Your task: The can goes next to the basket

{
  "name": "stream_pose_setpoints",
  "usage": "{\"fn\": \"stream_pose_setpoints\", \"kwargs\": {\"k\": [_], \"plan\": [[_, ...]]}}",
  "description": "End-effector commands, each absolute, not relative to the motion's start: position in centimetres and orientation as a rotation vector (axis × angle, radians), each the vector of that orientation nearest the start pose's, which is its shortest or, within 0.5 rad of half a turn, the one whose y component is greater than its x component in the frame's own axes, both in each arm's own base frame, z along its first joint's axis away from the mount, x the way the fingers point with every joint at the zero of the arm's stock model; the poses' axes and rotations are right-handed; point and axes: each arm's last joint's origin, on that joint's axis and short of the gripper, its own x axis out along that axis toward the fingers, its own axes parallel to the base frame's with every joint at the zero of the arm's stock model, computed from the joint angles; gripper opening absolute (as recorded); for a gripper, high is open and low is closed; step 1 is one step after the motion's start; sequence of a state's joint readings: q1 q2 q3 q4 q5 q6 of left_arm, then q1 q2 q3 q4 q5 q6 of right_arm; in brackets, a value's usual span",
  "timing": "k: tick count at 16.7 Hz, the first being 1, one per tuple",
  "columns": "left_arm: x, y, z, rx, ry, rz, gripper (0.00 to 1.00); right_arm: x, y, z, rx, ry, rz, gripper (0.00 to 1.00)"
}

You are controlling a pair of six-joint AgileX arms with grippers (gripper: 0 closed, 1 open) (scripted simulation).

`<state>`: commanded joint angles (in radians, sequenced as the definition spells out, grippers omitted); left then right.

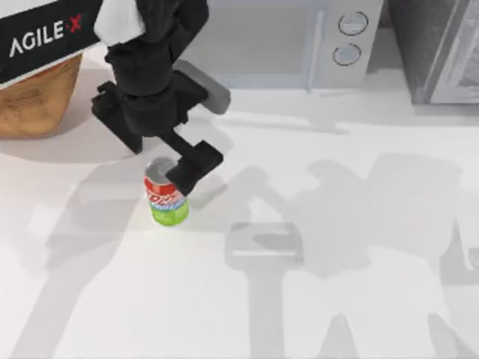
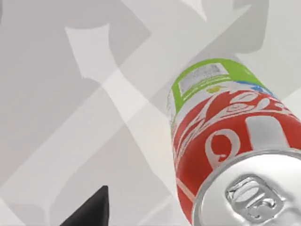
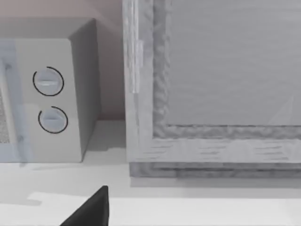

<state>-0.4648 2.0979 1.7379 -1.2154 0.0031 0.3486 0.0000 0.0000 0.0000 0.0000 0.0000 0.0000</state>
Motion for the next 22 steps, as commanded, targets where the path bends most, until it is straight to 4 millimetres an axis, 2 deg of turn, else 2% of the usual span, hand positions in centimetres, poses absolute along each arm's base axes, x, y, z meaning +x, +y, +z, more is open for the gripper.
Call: {"fn": "stream_pose_setpoints", "kwargs": {"k": [4,8,21,22], "plan": [[36.7,-18.0,16.4,0.629,1.477,-0.630,1.00,10.6,-0.1,16.0,0.000,0.000,0.000,1.00],[36.6,-17.9,16.0,0.629,1.480,-0.630,1.00,10.6,-0.1,16.0,0.000,0.000,0.000,1.00],[36.6,-17.9,16.0,0.629,1.480,-0.630,0.02,10.6,-0.1,16.0,0.000,0.000,0.000,1.00],[36.6,-17.9,16.0,0.629,1.480,-0.630,0.00,10.6,-0.1,16.0,0.000,0.000,0.000,1.00]]}}
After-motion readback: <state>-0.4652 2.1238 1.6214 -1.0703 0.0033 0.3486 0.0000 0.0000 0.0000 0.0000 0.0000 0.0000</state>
